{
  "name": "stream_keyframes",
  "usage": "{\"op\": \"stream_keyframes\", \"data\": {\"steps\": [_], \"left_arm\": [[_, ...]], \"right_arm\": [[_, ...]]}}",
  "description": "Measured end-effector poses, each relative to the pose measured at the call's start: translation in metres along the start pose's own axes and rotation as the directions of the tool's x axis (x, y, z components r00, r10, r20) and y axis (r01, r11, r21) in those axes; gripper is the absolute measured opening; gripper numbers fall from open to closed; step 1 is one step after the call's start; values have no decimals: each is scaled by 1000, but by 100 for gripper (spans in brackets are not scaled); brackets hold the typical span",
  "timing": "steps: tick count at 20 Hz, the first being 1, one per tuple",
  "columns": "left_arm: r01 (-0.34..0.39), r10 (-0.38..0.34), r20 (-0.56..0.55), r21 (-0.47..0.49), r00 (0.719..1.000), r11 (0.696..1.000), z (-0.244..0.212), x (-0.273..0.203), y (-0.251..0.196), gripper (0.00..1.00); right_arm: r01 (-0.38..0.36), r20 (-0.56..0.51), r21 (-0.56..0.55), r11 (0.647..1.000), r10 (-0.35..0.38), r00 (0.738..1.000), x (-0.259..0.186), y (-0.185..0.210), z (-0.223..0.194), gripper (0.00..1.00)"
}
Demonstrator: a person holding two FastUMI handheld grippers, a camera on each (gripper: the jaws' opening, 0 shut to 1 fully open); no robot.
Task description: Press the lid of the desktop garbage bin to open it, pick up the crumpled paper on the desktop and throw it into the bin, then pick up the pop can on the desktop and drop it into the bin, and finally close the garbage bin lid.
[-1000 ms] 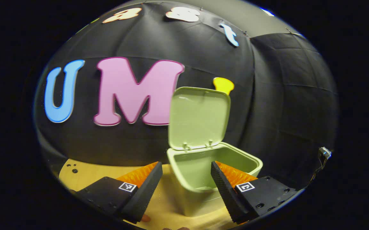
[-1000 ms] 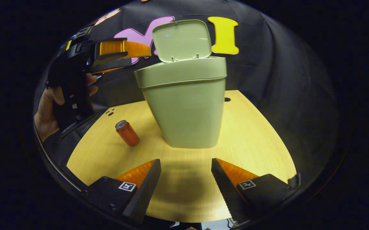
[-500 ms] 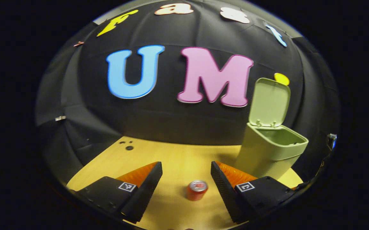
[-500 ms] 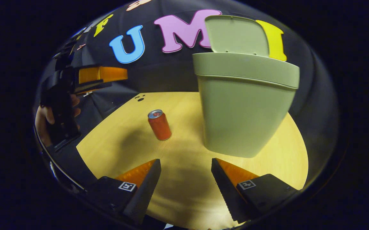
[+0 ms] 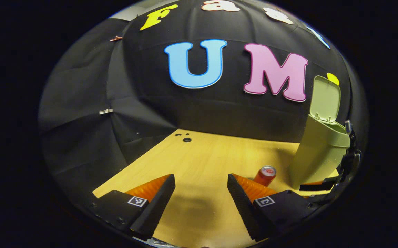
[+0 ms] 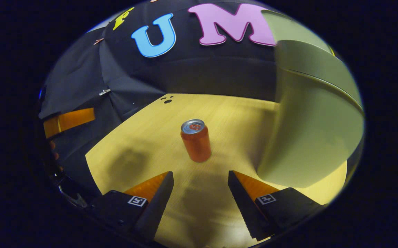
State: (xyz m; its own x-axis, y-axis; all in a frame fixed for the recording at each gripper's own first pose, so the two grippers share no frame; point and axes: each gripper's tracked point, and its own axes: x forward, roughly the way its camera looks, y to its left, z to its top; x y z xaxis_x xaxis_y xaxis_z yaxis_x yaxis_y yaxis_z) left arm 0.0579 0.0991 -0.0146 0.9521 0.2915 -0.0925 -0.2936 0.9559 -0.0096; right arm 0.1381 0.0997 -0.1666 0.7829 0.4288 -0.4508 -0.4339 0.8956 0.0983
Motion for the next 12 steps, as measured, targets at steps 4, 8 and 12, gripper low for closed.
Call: {"op": "stream_keyframes", "data": {"steps": [4, 8, 12], "left_arm": [[-73, 72, -31, -33, 997, 997, -19, -15, 37, 98], [-130, 127, -63, -43, 990, 991, -34, -28, 63, 98], [-171, 164, -85, -74, 983, 983, -42, -32, 78, 98]], "right_arm": [[20, -9, -7, 1000, -20, 1000, 39, 4, 16, 99], [36, -32, 11, 999, -36, 999, 73, 4, 23, 99], [52, -42, 14, 999, -52, 998, 101, 2, 30, 99]]}}
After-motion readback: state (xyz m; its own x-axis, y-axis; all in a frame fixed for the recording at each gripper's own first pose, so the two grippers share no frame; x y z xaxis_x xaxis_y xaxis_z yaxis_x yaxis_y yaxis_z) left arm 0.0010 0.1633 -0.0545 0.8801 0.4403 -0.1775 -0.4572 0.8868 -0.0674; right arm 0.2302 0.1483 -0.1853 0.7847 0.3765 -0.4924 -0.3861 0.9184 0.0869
